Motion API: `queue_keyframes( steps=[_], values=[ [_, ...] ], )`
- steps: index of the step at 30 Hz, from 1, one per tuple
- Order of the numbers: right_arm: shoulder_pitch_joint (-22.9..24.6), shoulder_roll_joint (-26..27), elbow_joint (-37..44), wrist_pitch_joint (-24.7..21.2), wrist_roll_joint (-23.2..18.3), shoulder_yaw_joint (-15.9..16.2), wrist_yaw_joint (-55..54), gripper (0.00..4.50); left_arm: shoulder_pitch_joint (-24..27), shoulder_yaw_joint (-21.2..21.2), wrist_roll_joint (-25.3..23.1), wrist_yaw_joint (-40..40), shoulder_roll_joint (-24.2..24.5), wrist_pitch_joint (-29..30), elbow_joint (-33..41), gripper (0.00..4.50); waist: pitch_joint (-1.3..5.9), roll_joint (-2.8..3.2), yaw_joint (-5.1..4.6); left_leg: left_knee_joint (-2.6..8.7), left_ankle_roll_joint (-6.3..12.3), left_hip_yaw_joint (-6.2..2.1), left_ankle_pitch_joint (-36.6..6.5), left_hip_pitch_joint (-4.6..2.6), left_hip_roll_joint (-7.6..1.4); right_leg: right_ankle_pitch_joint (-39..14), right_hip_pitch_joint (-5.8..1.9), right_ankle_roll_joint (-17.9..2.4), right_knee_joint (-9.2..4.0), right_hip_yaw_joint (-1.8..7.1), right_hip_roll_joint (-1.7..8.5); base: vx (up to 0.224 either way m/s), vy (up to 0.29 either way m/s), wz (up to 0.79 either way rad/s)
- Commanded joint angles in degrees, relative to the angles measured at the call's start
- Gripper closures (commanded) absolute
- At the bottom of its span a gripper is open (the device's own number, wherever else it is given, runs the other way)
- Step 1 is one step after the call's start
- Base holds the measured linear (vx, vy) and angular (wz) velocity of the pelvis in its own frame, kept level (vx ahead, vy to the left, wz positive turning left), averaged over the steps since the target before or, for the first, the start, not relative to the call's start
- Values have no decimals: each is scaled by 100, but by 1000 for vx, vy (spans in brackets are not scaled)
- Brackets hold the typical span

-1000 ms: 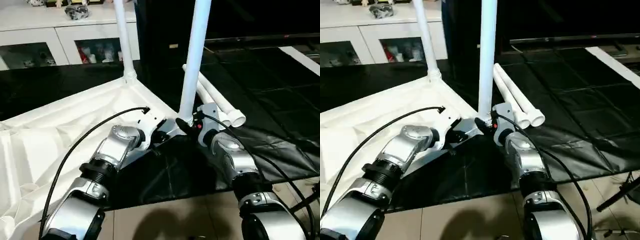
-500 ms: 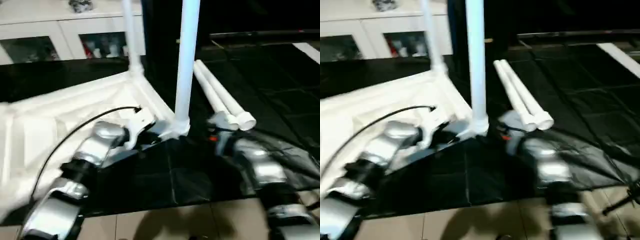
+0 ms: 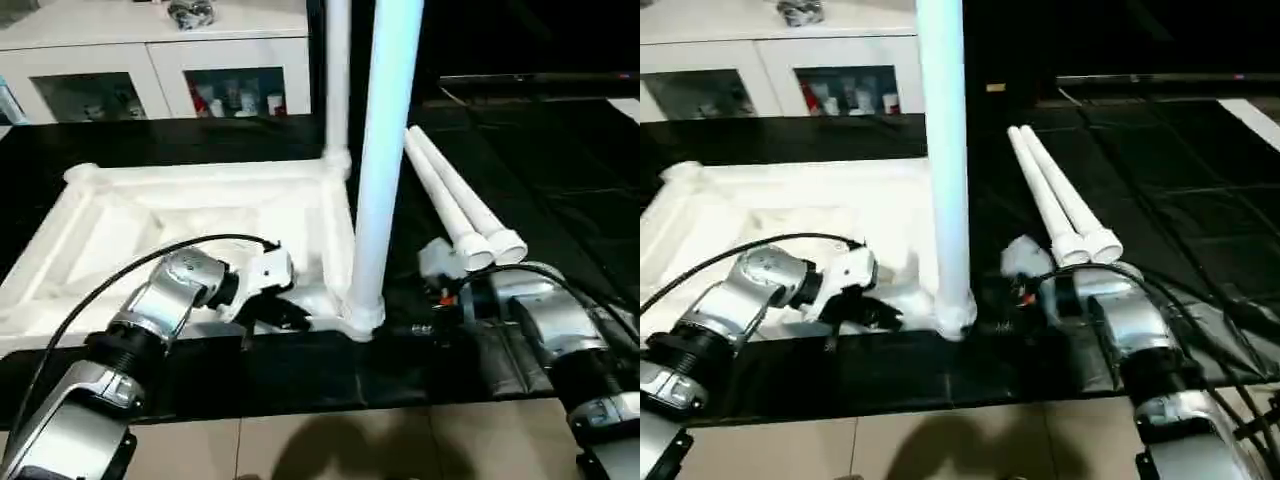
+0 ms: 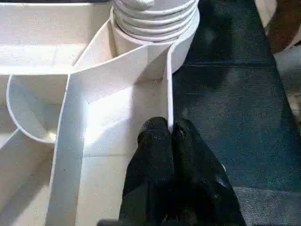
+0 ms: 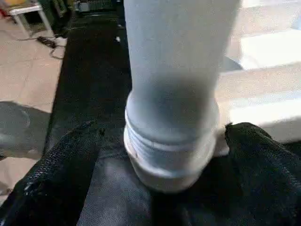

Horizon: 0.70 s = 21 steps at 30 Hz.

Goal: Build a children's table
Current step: Rotate leg to tighten

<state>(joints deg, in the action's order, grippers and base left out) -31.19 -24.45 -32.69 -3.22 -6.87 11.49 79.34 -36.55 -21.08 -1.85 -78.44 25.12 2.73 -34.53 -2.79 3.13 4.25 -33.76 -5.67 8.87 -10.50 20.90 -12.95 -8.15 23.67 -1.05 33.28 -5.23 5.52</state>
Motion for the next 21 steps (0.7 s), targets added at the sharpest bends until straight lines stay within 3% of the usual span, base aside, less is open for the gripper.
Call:
queue_keyframes(
  steps=[1, 6, 21],
  values=[
    [-169, 71, -32, -20, 3, 67, 119, 6, 13, -265, -51, -319, 7, -98, 140, 450, 435, -53, -12, 373, 439, 124, -1133, -30, 11, -1105, -374, -1461, -263, 189, 177, 0, 0, 0],
    [-270, 145, -179, -39, -65, 151, 255, 37, 61, -297, -55, -471, 27, -154, 216, 450, 444, -49, 56, 364, 471, 134, -1001, -49, -1, -954, -355, -1510, -237, 200, 181, 0, 0, 0],
    [-319, 288, -334, -92, -118, 157, 333, 156, 107, -325, -74, -523, 61, -187, 236, 450, 438, -54, 49, 363, 390, 124, -1052, -23, 13, -1255, -367, -1353, -257, 193, 181, 0, 0, 0]
  ],
)
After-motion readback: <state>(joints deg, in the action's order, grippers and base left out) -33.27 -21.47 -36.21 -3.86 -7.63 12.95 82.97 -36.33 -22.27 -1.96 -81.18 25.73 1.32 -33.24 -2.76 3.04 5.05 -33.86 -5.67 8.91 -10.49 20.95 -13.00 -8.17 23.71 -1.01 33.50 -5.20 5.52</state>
